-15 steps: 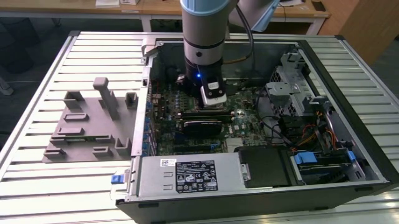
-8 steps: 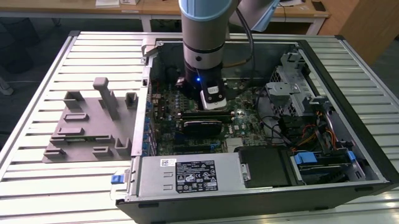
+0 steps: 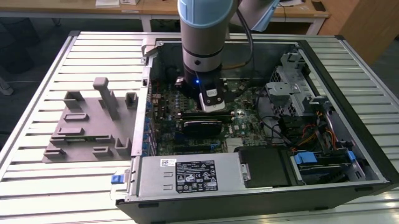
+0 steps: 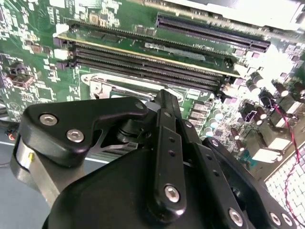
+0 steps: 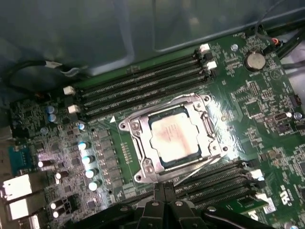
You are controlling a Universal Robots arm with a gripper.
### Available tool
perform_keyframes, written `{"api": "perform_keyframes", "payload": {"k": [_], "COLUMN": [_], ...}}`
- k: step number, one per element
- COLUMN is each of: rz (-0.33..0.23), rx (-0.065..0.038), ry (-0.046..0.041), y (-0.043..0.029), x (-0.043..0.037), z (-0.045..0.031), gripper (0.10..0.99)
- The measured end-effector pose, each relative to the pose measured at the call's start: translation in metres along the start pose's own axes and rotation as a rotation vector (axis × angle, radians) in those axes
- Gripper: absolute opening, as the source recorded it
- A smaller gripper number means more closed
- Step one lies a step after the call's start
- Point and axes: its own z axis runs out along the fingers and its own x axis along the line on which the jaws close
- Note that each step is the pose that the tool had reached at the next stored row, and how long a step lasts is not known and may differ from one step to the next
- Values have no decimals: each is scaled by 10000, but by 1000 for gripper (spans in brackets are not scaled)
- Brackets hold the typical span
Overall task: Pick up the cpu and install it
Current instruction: 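Install the second cpu locking lever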
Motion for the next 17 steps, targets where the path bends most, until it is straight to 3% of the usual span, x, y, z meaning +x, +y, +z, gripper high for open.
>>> {"api": "perform_keyframes", "payload": {"k": [6,11,17], "rz": [5,7,1], "rx": [-137,-416,-498], "ry": [47,143,172], "y": [-53,-86,-127], "x": [11,36,58], "z": [35,73,134], "gripper": [106,106,106]}}
